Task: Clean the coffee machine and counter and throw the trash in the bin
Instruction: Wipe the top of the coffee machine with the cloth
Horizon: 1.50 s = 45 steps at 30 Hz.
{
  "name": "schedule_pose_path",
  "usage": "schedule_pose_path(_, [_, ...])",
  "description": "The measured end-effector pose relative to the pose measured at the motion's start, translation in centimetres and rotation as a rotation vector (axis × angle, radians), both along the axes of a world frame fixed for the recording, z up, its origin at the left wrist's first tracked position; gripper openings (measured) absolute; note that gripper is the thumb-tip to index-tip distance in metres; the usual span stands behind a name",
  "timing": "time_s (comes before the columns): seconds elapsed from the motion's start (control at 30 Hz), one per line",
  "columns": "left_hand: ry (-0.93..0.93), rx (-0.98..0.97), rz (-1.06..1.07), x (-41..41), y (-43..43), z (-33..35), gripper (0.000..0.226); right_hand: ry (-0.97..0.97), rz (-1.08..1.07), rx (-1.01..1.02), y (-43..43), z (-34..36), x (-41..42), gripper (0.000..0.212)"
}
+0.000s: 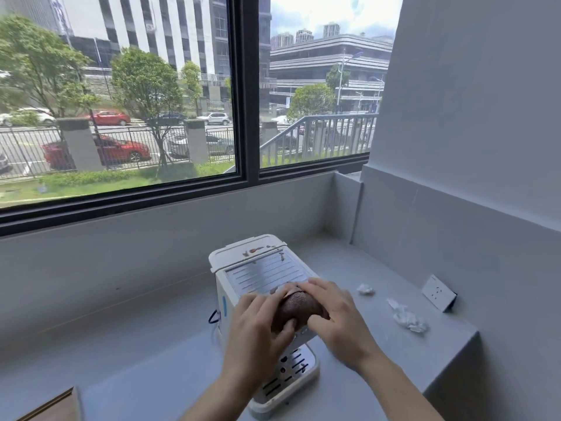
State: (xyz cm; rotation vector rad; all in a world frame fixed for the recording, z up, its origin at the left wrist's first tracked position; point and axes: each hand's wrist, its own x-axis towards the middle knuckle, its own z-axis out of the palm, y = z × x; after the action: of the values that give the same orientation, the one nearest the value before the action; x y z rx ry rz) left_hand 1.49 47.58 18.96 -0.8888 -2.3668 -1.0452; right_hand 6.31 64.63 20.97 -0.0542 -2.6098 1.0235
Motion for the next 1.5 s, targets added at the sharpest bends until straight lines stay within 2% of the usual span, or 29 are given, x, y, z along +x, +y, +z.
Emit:
schedule_pose_path(0.07, [0.031,0.044,-0.043,0.0,-0.7,-0.2,0.058,0.023,0.005,0.069,-0.7,0.3,0.1,0.058])
schedule_pose_path(0.13, [-0.023,0.132,-0.121,-2.0,-1.2,-1.2,0.059,0.068,-0.033,0.176,-0.9,0.0,-1.7,0.061])
schedule_pose_path(0.2, [-0.042,0.196,-0.128,-1.8,-1.9,-1.9,0.052,0.092,-0.04,0.134,-0.7,0.0,-1.9,0.047])
schedule_pose_path(0.3, [0.064,0.147,-0.03,-2.1,-1.5,-2.9,0.027,0.126,-0.164,0.016,1.0,-0.8,-2.2,0.025])
schedule_pose_path(0.4, [0.158,0.048,0.035,-3.0,-1.0,-3.2,0.018,0.101,-0.339,0.02,1.8,-0.7,-3.2,0.022])
schedule_pose_path(0.47, [0.203,0.028,0.055,-3.0,-0.7,-3.8,0.015,0.074,-0.356,0.092,1.2,-0.1,-4.2,0.02])
schedule_pose_path(0.57, [0.299,0.075,0.046,-3.1,-0.9,-4.5,0.014,0.083,-0.255,0.221,-1.0,-0.2,-4.8,0.027])
schedule_pose_path(0.67, [0.365,0.081,0.028,-3.5,-0.8,-5.0,0.014,0.125,-0.145,0.215,-0.3,-1.1,-4.9,0.028])
schedule_pose_path(0.8, [0.382,0.135,0.013,-3.9,-0.5,-6.2,0.014,0.07,-0.095,0.154,1.8,-0.3,-7.1,0.012])
schedule_pose_path(0.93, [0.372,0.15,0.058,-3.7,-0.4,-6.9,0.015,0.129,0.076,0.25,1.8,-1.3,-6.3,0.022])
schedule_pose_path(1.03, [0.357,0.15,0.108,-3.3,0.0,-6.7,0.015,0.075,0.201,0.262,3.5,-0.8,-7.5,0.024])
schedule_pose_path(1.17, [0.352,0.138,0.176,-3.0,0.2,-6.2,0.019,0.013,0.153,0.307,2.9,0.4,-10.3,0.019])
schedule_pose_path(1.33, [0.341,0.126,0.183,-2.8,0.1,-6.1,0.02,0.13,0.284,0.394,2.2,-1.2,-8.4,0.038])
schedule_pose_path(1.5, [0.373,0.106,0.184,-2.7,0.1,-6.3,0.018,0.095,0.227,0.397,1.1,0.1,-11.0,0.027])
